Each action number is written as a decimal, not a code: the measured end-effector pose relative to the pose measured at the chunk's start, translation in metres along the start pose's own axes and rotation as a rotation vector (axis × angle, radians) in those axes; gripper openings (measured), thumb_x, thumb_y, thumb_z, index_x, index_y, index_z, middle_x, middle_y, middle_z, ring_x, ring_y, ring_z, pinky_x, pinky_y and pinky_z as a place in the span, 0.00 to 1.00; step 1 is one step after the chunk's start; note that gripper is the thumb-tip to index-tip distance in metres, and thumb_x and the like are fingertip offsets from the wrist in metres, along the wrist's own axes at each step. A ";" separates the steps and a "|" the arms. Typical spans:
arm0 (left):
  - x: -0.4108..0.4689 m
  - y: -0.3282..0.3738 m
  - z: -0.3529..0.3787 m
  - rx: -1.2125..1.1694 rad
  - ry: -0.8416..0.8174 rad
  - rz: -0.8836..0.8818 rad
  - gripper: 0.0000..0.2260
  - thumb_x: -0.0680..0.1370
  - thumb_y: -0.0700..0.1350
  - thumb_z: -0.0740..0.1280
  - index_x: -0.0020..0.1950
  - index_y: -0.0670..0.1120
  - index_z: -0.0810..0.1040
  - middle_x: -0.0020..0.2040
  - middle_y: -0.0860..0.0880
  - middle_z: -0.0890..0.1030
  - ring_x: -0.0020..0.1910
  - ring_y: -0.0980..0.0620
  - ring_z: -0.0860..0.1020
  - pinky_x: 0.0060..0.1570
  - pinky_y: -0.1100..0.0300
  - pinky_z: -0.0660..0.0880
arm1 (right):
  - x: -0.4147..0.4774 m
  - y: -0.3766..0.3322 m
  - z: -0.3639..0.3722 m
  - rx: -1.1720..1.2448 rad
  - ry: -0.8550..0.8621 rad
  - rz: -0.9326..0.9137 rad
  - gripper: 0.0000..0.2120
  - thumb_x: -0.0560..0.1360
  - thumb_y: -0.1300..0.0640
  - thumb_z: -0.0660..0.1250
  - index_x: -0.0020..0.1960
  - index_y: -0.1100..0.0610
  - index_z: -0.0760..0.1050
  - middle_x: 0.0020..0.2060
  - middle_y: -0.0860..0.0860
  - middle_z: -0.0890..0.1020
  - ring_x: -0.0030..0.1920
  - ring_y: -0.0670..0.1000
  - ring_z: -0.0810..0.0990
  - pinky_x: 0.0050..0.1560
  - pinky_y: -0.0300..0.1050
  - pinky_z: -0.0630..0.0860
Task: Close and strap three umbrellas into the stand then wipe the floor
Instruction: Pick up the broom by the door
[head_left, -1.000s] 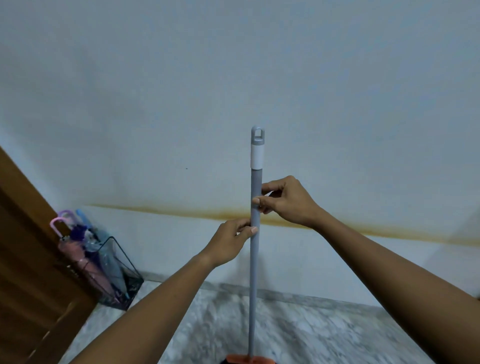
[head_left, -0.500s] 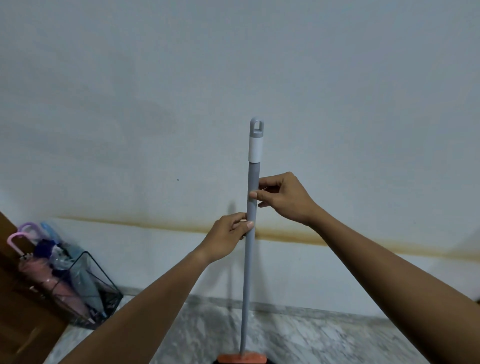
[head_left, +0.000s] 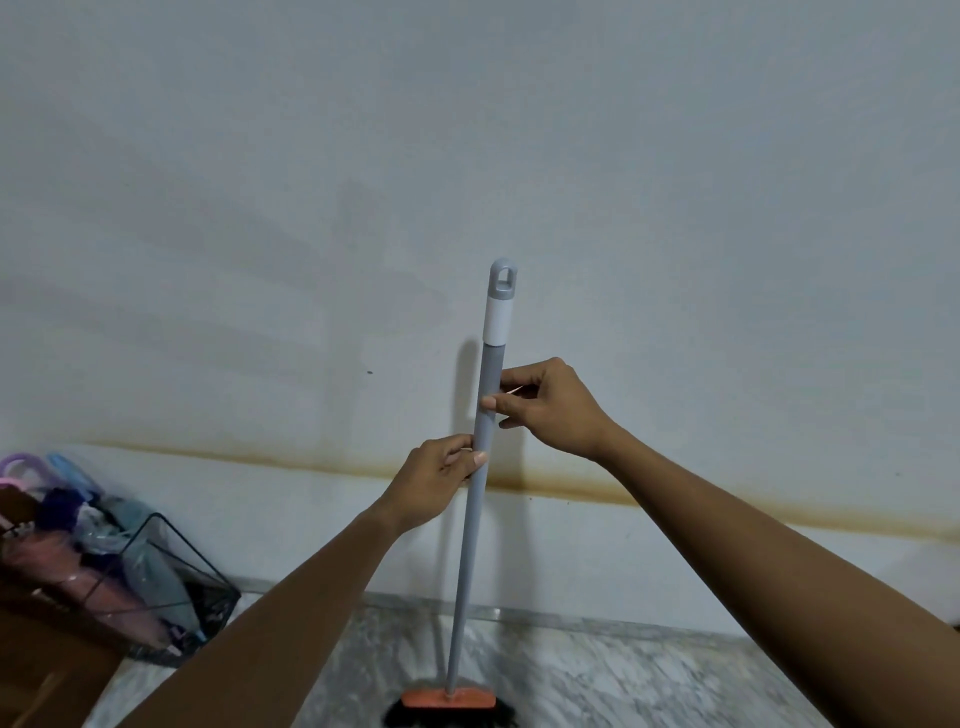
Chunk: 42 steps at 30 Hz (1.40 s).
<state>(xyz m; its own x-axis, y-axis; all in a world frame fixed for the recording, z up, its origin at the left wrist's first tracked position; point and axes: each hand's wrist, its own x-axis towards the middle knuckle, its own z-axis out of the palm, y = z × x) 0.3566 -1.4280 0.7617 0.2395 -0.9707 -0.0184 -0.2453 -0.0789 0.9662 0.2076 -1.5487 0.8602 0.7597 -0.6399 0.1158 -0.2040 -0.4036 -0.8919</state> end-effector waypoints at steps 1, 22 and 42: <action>0.002 -0.006 -0.003 0.011 -0.006 -0.009 0.11 0.80 0.53 0.65 0.56 0.49 0.81 0.44 0.47 0.84 0.49 0.49 0.83 0.58 0.47 0.79 | 0.004 0.003 0.005 -0.013 -0.009 0.010 0.08 0.77 0.60 0.73 0.54 0.60 0.86 0.46 0.54 0.88 0.47 0.55 0.87 0.49 0.51 0.85; 0.032 -0.041 -0.040 -0.020 0.029 -0.082 0.19 0.74 0.62 0.65 0.53 0.48 0.82 0.49 0.43 0.84 0.53 0.41 0.82 0.58 0.39 0.77 | 0.050 0.010 0.048 -0.229 0.079 0.050 0.13 0.77 0.55 0.72 0.35 0.46 0.80 0.27 0.39 0.80 0.33 0.42 0.78 0.35 0.32 0.70; 0.044 -0.044 -0.037 -0.011 0.053 -0.100 0.19 0.75 0.64 0.62 0.48 0.51 0.81 0.41 0.44 0.80 0.43 0.48 0.77 0.57 0.41 0.77 | 0.058 0.014 0.042 -0.227 0.097 0.158 0.11 0.75 0.49 0.73 0.40 0.55 0.84 0.37 0.58 0.84 0.43 0.59 0.82 0.40 0.45 0.77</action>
<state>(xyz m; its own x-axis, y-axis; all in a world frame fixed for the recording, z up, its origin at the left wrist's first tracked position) 0.4128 -1.4586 0.7283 0.3113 -0.9449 -0.1012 -0.2076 -0.1715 0.9631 0.2745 -1.5639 0.8360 0.6472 -0.7616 0.0341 -0.4566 -0.4230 -0.7827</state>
